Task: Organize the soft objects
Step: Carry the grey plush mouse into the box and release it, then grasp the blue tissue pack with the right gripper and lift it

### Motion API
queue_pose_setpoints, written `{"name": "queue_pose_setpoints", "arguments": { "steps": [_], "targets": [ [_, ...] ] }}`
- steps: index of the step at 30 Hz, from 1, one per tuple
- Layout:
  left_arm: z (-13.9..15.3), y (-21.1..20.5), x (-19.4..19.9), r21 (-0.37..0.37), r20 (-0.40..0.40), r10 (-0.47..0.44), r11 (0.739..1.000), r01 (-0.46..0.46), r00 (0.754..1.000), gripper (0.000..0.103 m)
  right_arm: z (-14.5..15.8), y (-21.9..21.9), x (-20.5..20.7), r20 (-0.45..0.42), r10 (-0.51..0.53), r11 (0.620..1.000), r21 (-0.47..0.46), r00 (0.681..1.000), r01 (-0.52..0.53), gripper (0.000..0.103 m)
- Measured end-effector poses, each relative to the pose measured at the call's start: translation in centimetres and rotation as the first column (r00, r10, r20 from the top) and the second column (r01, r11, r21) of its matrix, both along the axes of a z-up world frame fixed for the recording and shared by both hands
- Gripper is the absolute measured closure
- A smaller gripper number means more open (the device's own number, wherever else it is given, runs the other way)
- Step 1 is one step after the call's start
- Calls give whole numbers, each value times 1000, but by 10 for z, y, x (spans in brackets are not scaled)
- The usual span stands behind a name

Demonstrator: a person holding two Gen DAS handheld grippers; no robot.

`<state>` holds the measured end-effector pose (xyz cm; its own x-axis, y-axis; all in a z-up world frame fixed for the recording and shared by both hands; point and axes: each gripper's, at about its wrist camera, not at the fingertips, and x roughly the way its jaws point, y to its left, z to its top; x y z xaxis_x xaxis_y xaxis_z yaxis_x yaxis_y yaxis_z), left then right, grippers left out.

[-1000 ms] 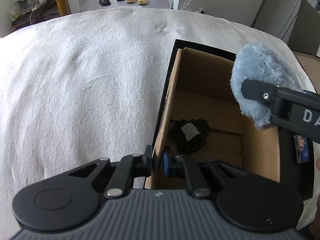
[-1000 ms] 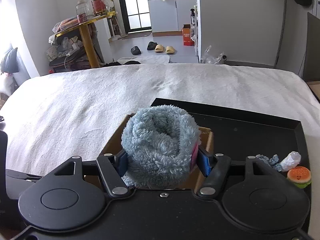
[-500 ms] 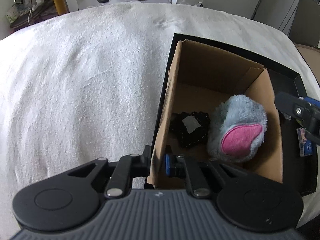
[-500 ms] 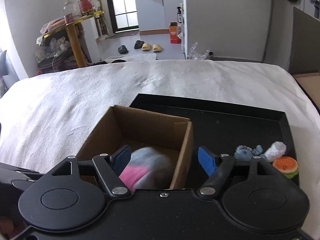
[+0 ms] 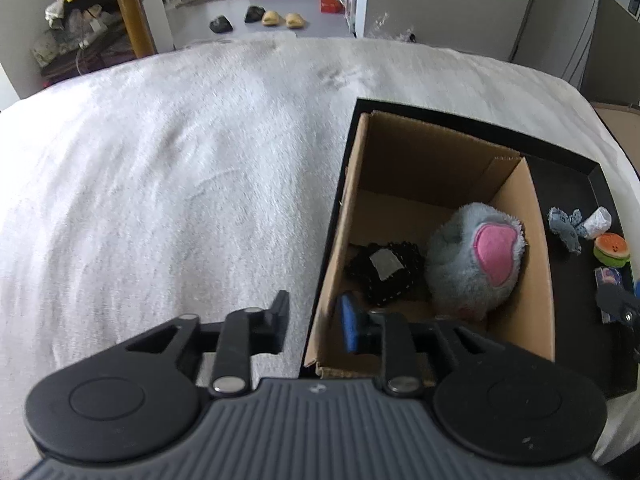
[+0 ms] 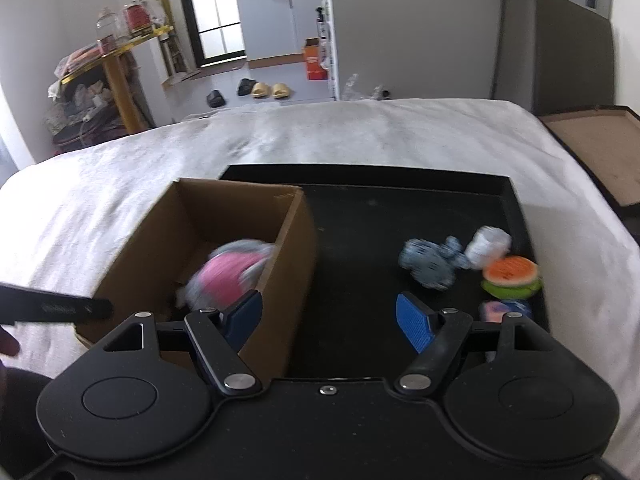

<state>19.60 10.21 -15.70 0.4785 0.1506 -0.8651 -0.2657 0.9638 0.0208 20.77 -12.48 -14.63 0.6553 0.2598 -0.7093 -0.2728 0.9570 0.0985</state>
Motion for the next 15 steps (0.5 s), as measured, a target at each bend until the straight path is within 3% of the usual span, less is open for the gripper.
{"name": "queue_pose_setpoints", "arguments": {
  "steps": [2,4,15],
  "targets": [
    [4,-2,-2,19,21,3,1000,-3,1000,58,-3,-10,-2,-5,-16,1000,3,1000,16,30],
    [7,-6,-2,46,30,3,999,-4,1000,53,-5,-20,-4,-7,-37,999,5,999,37,30],
    [10,-22,0,139,14,-14,990,12,1000,48,-11,-61,0,20,-99,995,14,995,98,30]
  ]
}}
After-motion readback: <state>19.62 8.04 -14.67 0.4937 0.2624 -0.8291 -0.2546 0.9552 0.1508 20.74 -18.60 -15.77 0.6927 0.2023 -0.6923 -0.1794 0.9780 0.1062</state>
